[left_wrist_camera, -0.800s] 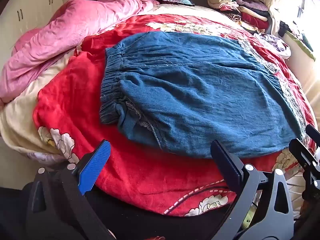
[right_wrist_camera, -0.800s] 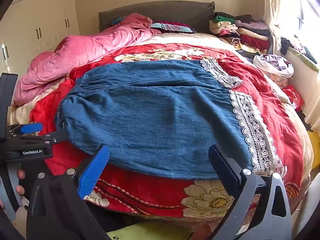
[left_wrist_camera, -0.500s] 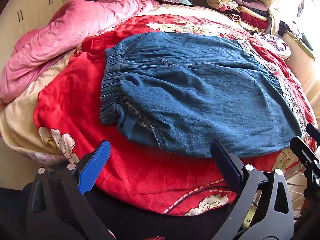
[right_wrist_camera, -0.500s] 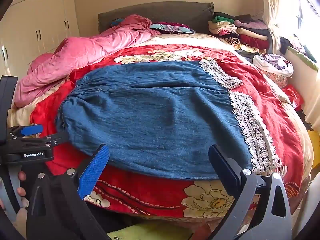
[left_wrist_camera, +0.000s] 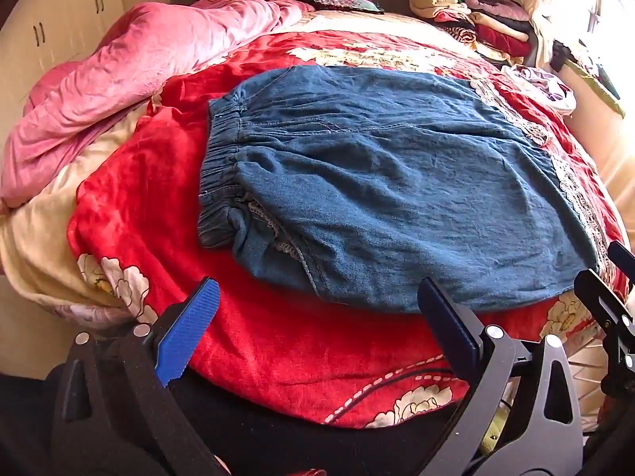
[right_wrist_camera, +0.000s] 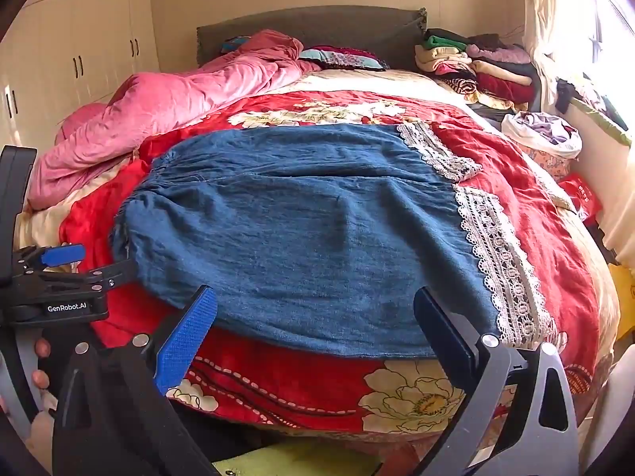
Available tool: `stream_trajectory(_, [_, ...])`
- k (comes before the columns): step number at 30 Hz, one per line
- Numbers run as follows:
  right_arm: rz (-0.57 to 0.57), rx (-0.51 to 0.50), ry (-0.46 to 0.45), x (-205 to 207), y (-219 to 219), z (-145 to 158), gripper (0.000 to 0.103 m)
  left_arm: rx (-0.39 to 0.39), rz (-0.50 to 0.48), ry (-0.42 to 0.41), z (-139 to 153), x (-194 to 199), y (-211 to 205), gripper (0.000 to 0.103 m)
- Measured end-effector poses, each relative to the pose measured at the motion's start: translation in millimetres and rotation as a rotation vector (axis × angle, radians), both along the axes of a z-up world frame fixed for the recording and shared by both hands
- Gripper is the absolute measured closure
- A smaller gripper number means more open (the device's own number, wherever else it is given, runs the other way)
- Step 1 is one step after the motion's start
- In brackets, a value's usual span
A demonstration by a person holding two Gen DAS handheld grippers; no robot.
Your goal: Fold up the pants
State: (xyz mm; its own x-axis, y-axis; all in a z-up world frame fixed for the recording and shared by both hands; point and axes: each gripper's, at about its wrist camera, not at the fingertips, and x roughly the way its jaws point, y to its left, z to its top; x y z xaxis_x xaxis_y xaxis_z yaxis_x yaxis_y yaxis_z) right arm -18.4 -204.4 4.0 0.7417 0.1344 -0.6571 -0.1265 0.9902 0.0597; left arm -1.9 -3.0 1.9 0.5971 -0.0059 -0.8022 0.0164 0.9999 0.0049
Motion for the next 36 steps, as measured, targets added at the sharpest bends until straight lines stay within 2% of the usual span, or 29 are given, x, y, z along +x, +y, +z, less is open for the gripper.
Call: stream_trajectory(36, [-0.003,0.006,0.007,2.3,0.1,-1.7,0.004,0.006,-0.004,-0.005,-2.1,-1.2,-1.1,0.009])
